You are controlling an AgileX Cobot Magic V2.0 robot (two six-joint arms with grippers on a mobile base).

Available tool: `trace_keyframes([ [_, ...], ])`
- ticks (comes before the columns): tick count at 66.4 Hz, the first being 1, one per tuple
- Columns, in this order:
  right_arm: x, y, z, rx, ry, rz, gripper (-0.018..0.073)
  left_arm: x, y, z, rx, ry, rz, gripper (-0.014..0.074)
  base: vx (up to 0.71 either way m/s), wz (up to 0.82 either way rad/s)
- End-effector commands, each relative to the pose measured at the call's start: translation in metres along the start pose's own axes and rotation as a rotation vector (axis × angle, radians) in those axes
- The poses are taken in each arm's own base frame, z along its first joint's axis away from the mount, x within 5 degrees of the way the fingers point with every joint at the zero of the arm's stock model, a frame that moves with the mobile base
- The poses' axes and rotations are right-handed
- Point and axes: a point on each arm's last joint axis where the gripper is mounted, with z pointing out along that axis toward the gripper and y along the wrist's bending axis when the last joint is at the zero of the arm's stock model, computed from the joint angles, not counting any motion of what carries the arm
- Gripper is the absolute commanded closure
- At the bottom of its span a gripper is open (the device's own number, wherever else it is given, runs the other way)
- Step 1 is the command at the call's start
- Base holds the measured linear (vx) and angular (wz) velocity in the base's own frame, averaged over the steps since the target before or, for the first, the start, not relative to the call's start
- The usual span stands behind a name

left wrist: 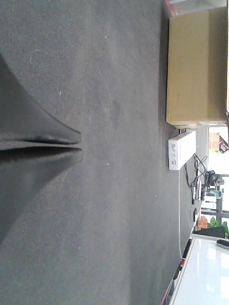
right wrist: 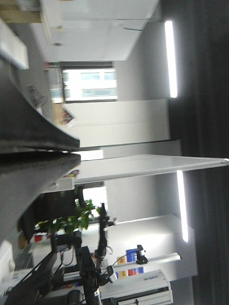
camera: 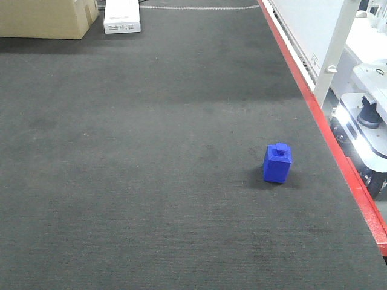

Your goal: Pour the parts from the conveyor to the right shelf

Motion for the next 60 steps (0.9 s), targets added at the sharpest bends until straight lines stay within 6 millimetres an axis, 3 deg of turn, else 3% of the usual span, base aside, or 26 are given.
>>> trace_keyframes([
  [1,-0.027,0.004,0.018,-0.02,0.019,-0.145,0.0564,-0.013,0.0,0.0,0.002,-0.084,-0.016,0.0602,0.0,0.0],
  [10,-0.039,0.007,0.048,-0.052,0.173,-0.247,0.0557,-0.013,0.0,0.0,0.002,-0.084,-0.016,0.0602,0.0,0.0],
  [21,-0.028,0.009,0.09,-0.081,0.438,-0.24,0.0446,-0.013,0.0,0.0,0.002,-0.084,-0.016,0.0602,0.0,0.0],
  [25,-0.02,0.01,0.104,-0.085,0.492,-0.233,0.0342,-0.013,0.0,0.0,0.002,-0.084,-0.016,0.0602,0.0,0.0],
  [35,-0.002,0.01,0.127,-0.082,0.534,-0.219,-0.0052,-0.013,0.0,0.0,0.002,-0.084,-0.016,0.0602,0.0,0.0],
  [39,0.005,0.009,0.136,-0.079,0.531,-0.221,-0.0169,-0.013,0.0,0.0,0.002,-0.084,-0.016,0.0602,0.0,0.0],
  [52,0.019,0.008,0.159,-0.051,0.478,-0.173,-0.0158,-0.013,0.0,0.0,0.002,-0.084,-0.016,0.0602,0.0,0.0],
  [60,0.021,0.011,0.171,-0.047,0.593,-0.082,-0.0134,-0.013,0.0,0.0,0.002,-0.084,-0.016,0.0602,0.0,0.0],
])
